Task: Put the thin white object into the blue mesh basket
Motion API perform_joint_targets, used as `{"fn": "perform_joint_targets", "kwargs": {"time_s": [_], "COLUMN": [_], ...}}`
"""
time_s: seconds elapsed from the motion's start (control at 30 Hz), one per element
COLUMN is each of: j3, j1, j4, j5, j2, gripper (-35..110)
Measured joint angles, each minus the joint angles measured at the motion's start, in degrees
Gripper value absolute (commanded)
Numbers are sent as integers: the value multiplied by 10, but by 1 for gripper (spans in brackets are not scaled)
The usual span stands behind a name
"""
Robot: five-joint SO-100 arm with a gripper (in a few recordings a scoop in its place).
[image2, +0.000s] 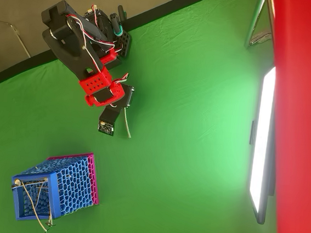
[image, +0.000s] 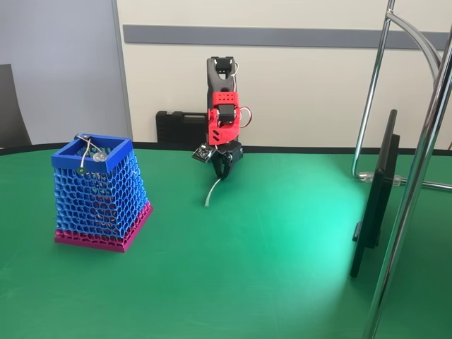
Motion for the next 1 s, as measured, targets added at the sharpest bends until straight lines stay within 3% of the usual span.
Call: {"fn": "perform_joint_targets", "kwargs": {"time_s": [0.2,0.57,1.0], "j3": [-17,-193,-445], "j1": [-13,-49,-15], "j4": [-19,-39,-61], "j5": [33,260,447], "j2": [60,103,19], "gripper": [1,1,1]}}
